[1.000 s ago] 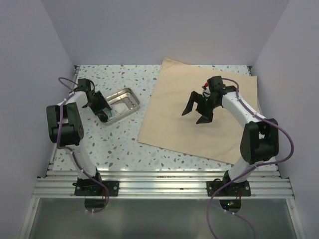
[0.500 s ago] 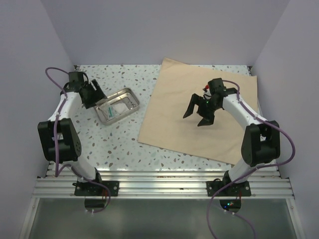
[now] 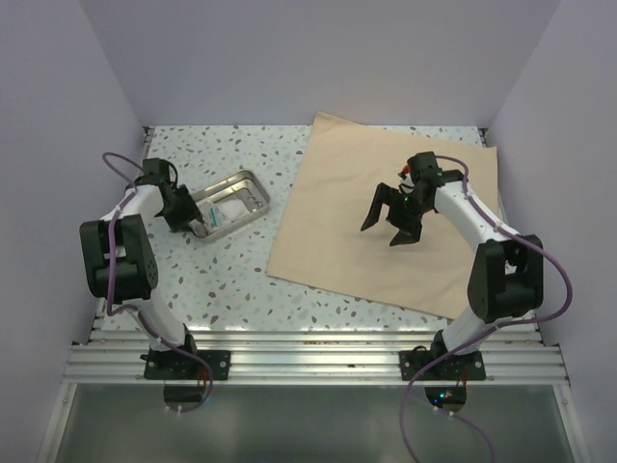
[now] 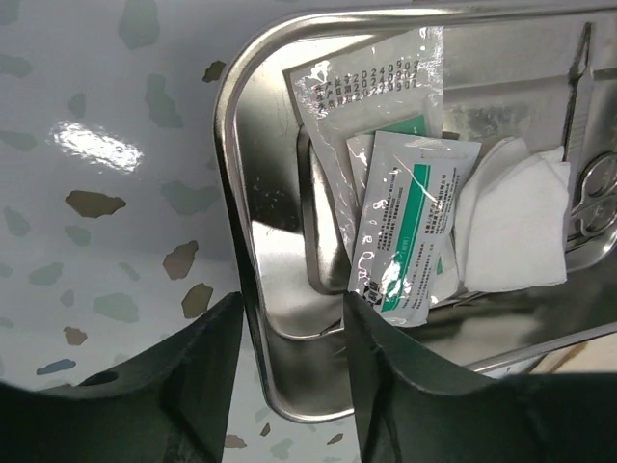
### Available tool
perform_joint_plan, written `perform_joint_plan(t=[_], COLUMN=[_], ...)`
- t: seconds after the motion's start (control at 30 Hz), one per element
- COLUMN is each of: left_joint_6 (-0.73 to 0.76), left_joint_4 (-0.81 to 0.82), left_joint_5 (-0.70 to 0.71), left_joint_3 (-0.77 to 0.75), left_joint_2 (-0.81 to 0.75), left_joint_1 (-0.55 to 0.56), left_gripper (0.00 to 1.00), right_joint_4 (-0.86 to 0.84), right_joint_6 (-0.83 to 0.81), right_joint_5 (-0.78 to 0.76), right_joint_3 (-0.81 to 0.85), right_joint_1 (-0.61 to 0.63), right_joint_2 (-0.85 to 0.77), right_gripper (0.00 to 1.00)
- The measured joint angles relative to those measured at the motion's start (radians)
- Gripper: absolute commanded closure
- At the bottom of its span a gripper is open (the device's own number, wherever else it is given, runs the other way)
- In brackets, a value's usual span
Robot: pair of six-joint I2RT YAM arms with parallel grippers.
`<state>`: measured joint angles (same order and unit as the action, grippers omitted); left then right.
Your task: Prepare the surgical pack
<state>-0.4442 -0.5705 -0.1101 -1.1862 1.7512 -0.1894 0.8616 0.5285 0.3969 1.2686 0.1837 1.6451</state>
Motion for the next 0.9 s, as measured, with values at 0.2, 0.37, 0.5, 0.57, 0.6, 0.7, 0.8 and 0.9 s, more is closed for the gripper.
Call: perform_joint_plan(t=[0.2,0.37,0.5,0.57,0.6,0.7,0.8,0.9], left_joint_6=[-0.010,-0.007,0.010,0.018,0.019,0.020,0.018,0.011], left_joint_4=[0.015,0.014,-0.001,-0.012,-0.016,-0.031,-0.043,-0.047], left_joint_5=[-0.055,-0.076,-0.078,-0.081,-0.081,-0.092,-0.112,-0.142], left_joint_3=[-0.002,-0.018,-0.019,-0.019,-0.019,-0.018,-0.018,-0.018], left_joint_2=[0.099,0.116,0.114,0.107,0.103,0.066,0.005,-0.071], left_joint_1=[0.000,0.000,0.000,0.000,0.000,0.000,0.000,0.007], left_gripper=[0.75,0.90,1.00,1.00,1.00,1.00,1.00,1.00], right_joint_4=[0.029,0.045,0.047,0.047,0.047,0.047,0.047,0.054], right_joint_6=[-0.029,-0.049,-0.062,-0.066,-0.067,-0.070,-0.076,-0.081], right_joint_5=[-0.022,-0.032,-0.039,-0.039,-0.039,-0.039,-0.039,-0.041], right_joint_3=[0.000,0.000,0.001,0.001,0.001,0.001,0.002,0.011], right_joint_1=[-0.054,-0.079,-0.089,-0.092,-0.094,-0.098,-0.100,-0.100], right_joint_2=[-0.031,-0.055,-0.058,-0.058,-0.058,-0.058,-0.057,-0.057], right_gripper=[0.01,0.01,0.01,0.01,0.01,0.01,0.01,0.01])
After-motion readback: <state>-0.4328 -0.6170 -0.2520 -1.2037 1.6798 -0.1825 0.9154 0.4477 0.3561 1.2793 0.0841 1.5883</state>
